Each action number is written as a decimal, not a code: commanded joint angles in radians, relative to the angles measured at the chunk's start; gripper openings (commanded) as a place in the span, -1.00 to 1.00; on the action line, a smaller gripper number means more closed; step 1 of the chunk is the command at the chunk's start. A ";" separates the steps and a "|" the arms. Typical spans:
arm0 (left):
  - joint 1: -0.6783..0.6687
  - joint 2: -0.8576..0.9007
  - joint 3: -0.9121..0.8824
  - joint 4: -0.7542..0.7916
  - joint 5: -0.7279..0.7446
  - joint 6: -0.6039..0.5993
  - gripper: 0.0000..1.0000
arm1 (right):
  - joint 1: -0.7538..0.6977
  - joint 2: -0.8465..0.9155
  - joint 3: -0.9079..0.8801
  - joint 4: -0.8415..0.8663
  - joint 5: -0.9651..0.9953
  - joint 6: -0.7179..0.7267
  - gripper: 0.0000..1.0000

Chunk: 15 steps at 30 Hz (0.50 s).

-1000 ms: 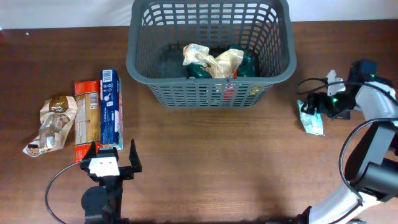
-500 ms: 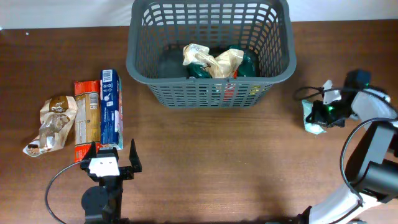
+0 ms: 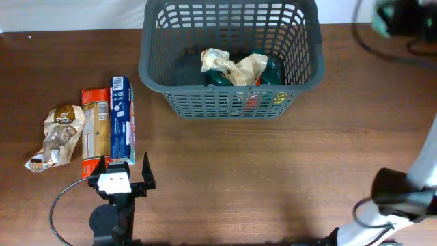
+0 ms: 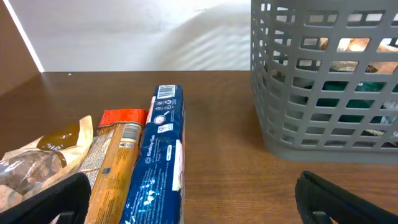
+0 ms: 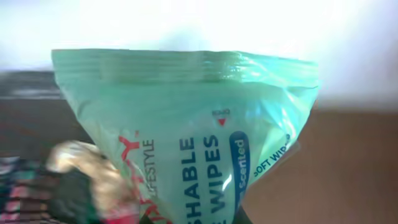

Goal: Pack container
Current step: 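Place the wipes pack into the basket and withdraw the right arm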

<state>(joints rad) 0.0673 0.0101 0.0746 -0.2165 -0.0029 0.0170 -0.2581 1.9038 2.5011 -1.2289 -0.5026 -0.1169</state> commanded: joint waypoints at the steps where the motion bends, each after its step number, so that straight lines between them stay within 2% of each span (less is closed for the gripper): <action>1: -0.002 -0.004 -0.009 0.002 0.007 -0.006 0.98 | 0.175 -0.021 0.084 -0.011 -0.054 -0.100 -0.93; 5: -0.002 -0.004 -0.009 0.002 0.007 -0.006 0.98 | 0.360 0.023 0.074 -0.009 0.021 -0.182 -0.93; 9: -0.002 -0.004 -0.009 0.002 0.007 -0.006 0.98 | 0.510 0.150 0.061 0.017 0.195 -0.272 -0.93; 12: -0.002 -0.004 -0.009 0.002 0.007 -0.006 0.98 | 0.558 0.260 0.061 0.066 0.295 -0.272 -0.93; 15: -0.002 -0.004 -0.009 0.002 0.007 -0.006 0.98 | 0.577 0.383 0.061 0.103 0.301 -0.267 -0.93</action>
<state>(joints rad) 0.0673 0.0101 0.0746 -0.2169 -0.0029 0.0170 0.3061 2.1849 2.5736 -1.1442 -0.2928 -0.3595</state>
